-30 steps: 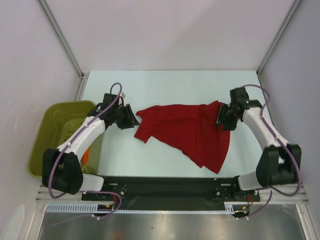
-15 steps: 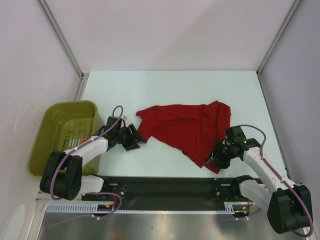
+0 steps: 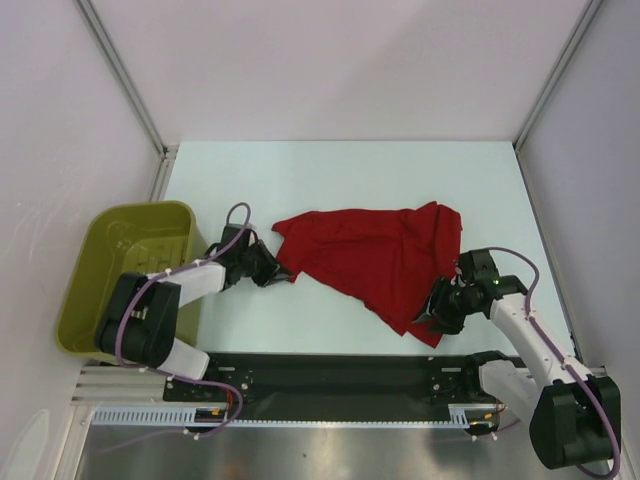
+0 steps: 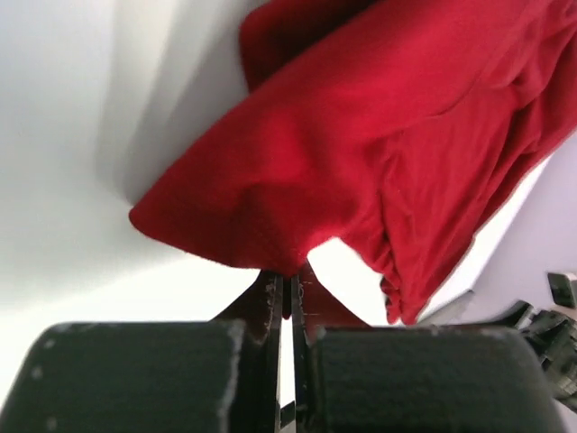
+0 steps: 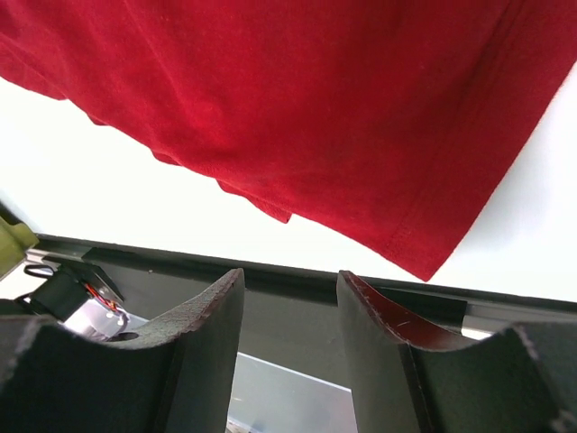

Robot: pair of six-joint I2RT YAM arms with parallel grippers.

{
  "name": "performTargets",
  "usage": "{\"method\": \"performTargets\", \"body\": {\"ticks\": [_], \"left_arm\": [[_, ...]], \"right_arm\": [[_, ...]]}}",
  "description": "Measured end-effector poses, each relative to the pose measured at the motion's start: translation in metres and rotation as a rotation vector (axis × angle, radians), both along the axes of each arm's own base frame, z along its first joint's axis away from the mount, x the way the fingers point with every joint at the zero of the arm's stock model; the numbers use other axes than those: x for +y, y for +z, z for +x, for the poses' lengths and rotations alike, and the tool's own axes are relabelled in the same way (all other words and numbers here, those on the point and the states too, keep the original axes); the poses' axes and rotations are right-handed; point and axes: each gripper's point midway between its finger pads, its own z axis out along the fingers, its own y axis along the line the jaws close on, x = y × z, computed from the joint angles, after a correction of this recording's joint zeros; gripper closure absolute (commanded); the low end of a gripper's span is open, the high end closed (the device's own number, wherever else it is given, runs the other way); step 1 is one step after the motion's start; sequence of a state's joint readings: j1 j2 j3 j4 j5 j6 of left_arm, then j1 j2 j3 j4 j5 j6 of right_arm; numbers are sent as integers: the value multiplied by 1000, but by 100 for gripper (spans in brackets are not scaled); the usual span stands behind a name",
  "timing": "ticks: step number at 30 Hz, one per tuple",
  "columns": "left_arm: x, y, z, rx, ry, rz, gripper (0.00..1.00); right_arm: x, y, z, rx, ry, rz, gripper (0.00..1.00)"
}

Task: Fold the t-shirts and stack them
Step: Flatten the tshirt out

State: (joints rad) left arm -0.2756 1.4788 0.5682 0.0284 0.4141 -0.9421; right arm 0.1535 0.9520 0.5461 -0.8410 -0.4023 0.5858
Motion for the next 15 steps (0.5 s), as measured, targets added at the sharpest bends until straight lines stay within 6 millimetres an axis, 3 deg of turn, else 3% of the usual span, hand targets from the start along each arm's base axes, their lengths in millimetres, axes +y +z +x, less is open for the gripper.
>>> {"method": "performTargets", "body": {"ticks": [4,8,10,12,14,15], "left_arm": [[6,38,13,-83,-1,126,100],[17,123,15,-314,28,188,100],[21,151,9,-395,44,196,100],[14,161,-3,-422,19,200,100],[-9,156,-21,-403,-60,191,99],[-24,148,-33,-377,-114,185,89]], "right_arm": [[0,1,0,-1,4,3,48],[0,1,0,0,13,4,48],[0,1,0,1,16,8,48],[0,1,-1,5,16,9,48],[1,0,-1,11,16,9,48],[1,0,-1,15,15,10,48]]}}
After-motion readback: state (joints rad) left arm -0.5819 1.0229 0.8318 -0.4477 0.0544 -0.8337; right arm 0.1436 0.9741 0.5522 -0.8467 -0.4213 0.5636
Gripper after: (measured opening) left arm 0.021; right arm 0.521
